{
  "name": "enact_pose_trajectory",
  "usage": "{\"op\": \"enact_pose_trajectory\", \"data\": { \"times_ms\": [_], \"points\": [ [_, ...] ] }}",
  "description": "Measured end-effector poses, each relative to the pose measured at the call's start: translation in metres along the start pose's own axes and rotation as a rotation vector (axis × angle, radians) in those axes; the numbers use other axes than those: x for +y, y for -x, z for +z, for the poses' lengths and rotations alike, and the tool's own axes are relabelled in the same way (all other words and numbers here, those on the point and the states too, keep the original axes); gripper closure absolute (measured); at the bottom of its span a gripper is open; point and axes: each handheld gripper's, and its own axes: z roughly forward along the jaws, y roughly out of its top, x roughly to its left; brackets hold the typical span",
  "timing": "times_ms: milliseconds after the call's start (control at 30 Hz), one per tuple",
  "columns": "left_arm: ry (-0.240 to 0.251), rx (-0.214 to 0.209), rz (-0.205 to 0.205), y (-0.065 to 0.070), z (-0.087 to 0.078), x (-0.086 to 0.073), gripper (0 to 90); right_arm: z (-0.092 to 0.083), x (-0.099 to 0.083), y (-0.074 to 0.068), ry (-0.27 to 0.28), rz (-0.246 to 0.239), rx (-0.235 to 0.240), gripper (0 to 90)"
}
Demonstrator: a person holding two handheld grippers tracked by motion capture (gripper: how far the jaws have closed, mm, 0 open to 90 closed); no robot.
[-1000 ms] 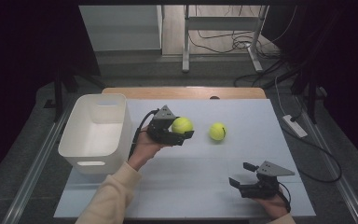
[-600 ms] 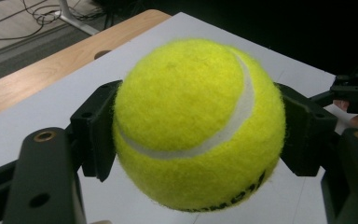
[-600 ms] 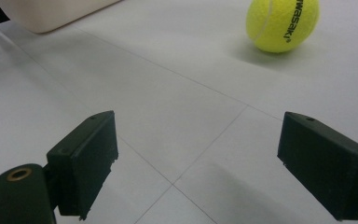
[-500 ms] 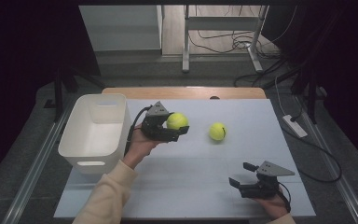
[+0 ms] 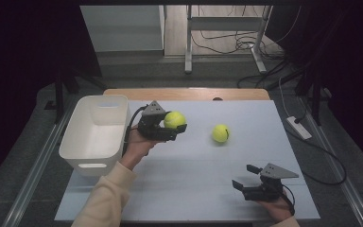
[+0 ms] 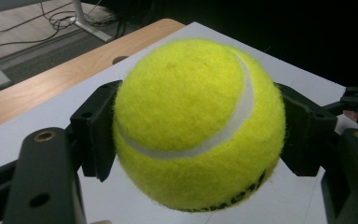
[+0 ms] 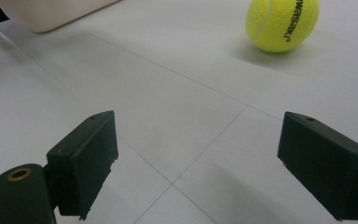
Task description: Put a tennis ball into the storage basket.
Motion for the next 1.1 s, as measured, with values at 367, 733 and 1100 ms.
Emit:
{"op": "enact_pose_trajectory", "data": {
  "times_ms": [367, 733, 1100],
  "points": [
    [0.012, 0.029, -0.006, -0.006, -0.008, -0.002, 26.2, 0.0, 0.0, 0.0, 0.0, -0.001, 0.0, 12.2],
    [0.031, 0.06, -0.022, -0.012, -0.018, -0.003, 26.2, 0.0, 0.0, 0.0, -0.001, -0.001, -0.001, 12.2],
    [0.048, 0.091, -0.034, -0.02, -0.028, -0.005, 26.2, 0.0, 0.0, 0.0, -0.002, -0.001, -0.001, 12.2]
  ]
}}
